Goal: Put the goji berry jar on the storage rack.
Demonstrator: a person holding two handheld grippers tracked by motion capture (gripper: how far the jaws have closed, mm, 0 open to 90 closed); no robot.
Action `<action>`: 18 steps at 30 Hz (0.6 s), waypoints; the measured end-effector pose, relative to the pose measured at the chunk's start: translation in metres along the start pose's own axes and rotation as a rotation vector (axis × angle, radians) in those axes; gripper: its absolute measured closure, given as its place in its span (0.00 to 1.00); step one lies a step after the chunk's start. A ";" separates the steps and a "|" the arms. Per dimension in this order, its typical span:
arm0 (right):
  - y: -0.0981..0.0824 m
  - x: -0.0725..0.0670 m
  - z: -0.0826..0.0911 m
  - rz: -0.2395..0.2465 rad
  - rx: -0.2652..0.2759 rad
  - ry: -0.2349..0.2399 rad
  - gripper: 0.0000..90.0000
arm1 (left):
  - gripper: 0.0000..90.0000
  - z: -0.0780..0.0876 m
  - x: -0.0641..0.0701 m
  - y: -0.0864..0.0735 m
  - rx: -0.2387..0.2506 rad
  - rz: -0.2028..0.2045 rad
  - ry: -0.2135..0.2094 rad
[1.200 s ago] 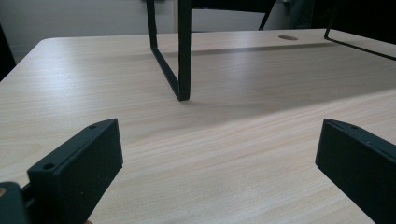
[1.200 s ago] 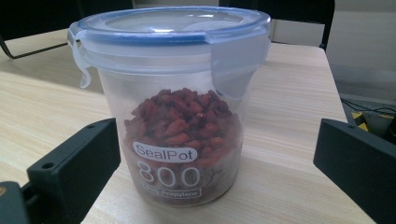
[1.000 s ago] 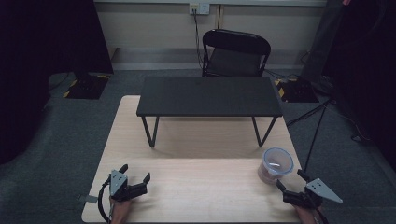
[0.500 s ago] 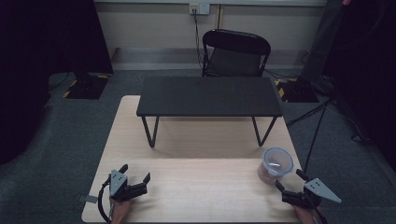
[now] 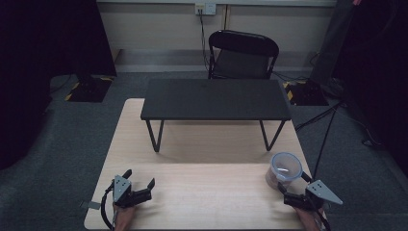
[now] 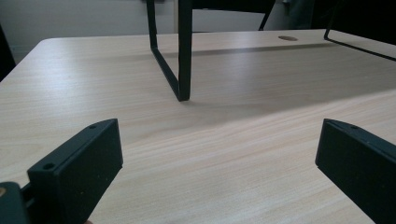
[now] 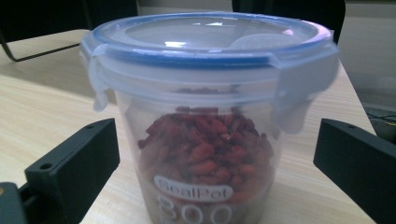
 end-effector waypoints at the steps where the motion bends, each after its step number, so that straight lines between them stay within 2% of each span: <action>1: 0.000 -0.001 -0.002 0.001 0.000 -0.006 0.00 | 0.00 0.000 0.000 0.000 0.000 0.000 0.000; 11: -0.002 -0.008 -0.016 -0.021 0.018 -0.023 0.00 | 0.00 0.000 0.000 0.000 0.001 0.000 -0.003; 18: 0.000 -0.010 -0.023 -0.023 0.009 -0.030 0.00 | 0.00 0.000 0.000 0.000 0.002 -0.001 -0.005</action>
Point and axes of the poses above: each handheld gripper's, and its own axes: z roughly backward along the jaws, y roughly out of its top, x roughly to its right, the point moved 8 cm from there along -z, roughly forward along the jaws, and after that the axes turned 1 degree about y, right-handed, at the moved point
